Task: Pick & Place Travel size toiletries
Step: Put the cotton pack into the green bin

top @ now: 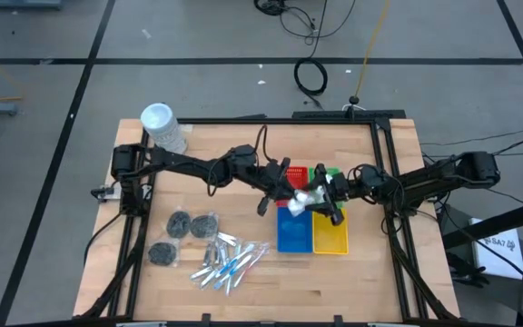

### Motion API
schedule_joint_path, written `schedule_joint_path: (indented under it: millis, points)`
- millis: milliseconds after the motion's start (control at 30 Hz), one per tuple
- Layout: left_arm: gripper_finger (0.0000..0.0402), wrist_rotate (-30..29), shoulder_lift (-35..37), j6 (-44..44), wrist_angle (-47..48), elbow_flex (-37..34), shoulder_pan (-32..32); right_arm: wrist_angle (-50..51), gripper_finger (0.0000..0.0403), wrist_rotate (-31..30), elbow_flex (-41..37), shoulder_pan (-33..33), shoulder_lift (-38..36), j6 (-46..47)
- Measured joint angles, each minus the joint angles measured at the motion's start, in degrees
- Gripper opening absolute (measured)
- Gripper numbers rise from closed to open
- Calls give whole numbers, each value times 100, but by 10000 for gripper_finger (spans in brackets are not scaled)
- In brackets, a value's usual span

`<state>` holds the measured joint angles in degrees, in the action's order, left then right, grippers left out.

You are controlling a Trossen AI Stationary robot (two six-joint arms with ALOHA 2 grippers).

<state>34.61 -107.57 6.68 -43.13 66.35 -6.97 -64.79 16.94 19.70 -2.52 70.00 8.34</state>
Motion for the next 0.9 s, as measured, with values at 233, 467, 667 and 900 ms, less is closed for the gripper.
schedule_joint_path:
  millis: [233,467,667,900]
  points:
    - [11,-15,26,162,-2,2,-10,-10,149,143,0,0,-2,-143]
    - [6,6,28,506,-16,2,-3,-13,29,462,0,-4,-2,-390]
    - [5,-6,28,596,-60,2,13,-27,29,563,0,-4,-4,-434]
    - [106,-102,469,472,489,2,222,43,26,576,4,-31,-9,-413]
